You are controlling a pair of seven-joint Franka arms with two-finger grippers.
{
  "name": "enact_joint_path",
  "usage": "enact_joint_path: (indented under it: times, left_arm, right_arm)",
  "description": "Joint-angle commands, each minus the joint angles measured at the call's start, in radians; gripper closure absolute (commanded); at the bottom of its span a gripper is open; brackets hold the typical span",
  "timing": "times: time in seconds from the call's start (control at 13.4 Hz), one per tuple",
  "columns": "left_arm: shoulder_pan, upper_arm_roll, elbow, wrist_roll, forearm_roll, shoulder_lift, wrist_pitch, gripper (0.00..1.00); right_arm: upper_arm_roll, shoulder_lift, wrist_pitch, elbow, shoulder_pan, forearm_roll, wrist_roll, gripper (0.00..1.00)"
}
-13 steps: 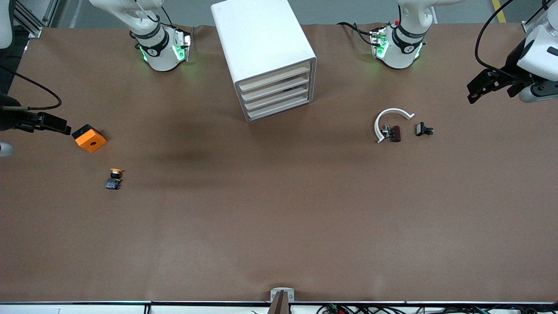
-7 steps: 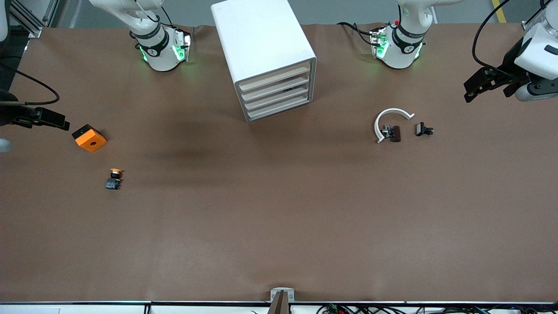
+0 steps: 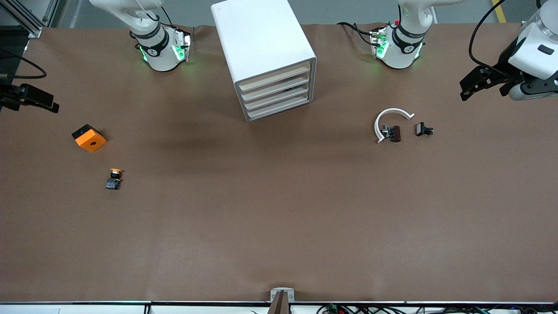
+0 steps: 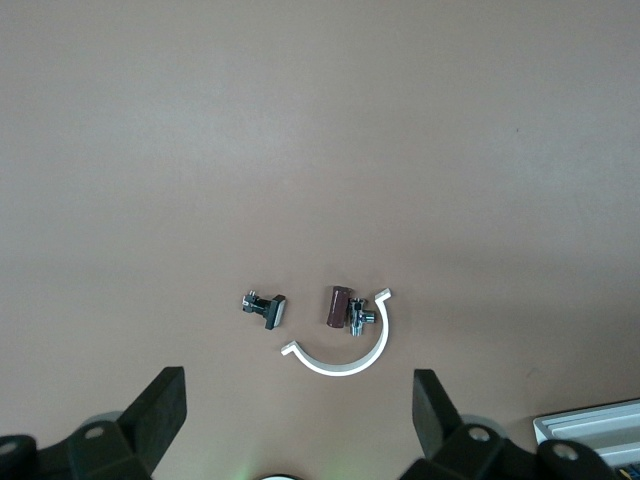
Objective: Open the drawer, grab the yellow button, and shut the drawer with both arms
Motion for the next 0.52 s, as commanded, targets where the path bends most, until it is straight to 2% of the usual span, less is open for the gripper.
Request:
enact_joint_path:
  times: [0.0,0.22,0.45]
  left_arm:
    - [0.002,0.005,-0.008,0.020,-0.010,-0.010,0.007,0.00]
    - [0.003,0.007,0.011,0.019,-0.010,0.011,0.029,0.00]
    - [-0.012,0.027,0.042,0.020,-0.002,0.053,0.029,0.00]
  right_arm:
    - [0.000,-0.045,-0.019,-0.013,0.000,0.017,0.016,0.00]
    - [-0.002,-0.081,-0.003,-0.059,0.002,0.019,0.016,0.00]
    - [0.000,-0.203,0.095,-0.226,0.003,0.019,0.018,0.00]
